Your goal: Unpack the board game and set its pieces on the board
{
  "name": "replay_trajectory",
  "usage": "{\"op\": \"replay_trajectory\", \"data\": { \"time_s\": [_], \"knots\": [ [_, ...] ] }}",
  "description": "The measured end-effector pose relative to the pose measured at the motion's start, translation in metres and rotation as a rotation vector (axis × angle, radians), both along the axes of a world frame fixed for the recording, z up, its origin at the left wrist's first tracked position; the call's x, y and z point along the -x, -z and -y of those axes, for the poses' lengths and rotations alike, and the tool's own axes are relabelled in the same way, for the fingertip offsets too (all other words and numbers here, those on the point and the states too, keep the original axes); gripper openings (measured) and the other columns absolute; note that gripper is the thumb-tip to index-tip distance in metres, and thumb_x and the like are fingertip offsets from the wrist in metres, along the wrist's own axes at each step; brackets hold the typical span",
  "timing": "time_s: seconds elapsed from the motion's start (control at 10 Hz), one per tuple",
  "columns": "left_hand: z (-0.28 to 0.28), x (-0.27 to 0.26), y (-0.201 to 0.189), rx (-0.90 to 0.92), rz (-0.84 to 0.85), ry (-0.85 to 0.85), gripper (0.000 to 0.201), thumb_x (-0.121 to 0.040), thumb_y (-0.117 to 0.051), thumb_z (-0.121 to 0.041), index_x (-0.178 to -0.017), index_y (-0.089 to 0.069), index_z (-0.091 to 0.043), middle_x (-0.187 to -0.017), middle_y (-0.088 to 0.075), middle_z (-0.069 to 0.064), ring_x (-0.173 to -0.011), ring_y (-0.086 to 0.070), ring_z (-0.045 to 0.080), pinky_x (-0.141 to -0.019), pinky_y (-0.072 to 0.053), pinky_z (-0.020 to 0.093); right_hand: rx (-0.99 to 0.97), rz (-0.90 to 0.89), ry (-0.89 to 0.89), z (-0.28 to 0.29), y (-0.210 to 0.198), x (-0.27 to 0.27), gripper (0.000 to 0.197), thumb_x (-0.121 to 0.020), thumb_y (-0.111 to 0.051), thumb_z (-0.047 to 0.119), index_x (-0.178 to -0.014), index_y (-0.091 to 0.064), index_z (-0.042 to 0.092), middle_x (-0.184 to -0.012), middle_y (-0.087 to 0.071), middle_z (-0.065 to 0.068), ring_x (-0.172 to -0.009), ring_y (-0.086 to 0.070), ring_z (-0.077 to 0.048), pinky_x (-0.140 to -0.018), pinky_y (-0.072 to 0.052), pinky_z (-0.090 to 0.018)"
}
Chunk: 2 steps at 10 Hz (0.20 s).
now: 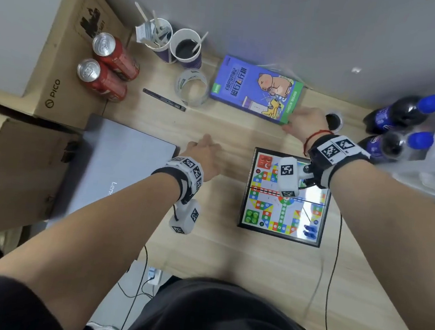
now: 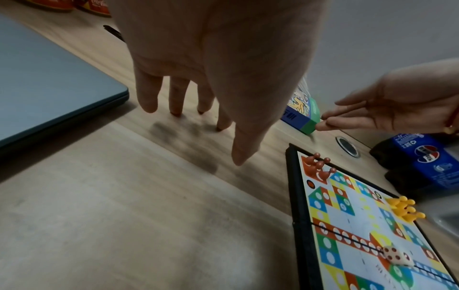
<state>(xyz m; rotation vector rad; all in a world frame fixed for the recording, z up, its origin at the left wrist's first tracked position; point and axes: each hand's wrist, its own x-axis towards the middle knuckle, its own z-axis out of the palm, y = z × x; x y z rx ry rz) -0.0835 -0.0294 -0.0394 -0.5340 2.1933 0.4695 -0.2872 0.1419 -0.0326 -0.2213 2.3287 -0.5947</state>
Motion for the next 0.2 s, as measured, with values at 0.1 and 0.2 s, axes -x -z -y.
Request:
{"op": "replay_trajectory", "data": {
  "time_s": [0.1, 0.2],
  "knots": [
    [0.0, 0.003, -0.003, -0.026, -0.006, -0.028, 0.046, -0.071, -0.05, -0.039, -0.116, -0.045, -0.04, -0.123, -0.028, -0.006, -0.107, -0.039, 0.029, -0.095, -0.043, 0.049, -0.022, -0.087, -0.167, -0.006, -0.007, -0.004, 0.032, -0.09, -0.053, 0.025, -0.111, -0.062, 0.004, -0.107, -0.066, -0.015, -0.102, -0.06, -0.033, -0.086, -0.048, -0.034],
    [0.001, 0.0, -0.009, -0.071, -0.035, -0.054, 0.049, -0.078, -0.053, -0.04, -0.126, -0.051, -0.033, -0.137, -0.033, -0.003, -0.111, -0.043, 0.031, -0.096, -0.044, 0.046, -0.1, -0.174, -0.334, -0.019, -0.004, -0.009, 0.035, -0.089, -0.056, 0.023, -0.115, -0.06, 0.001, -0.111, -0.065, -0.017, -0.105, -0.058, -0.034, -0.09, -0.049, -0.039]
  ]
}}
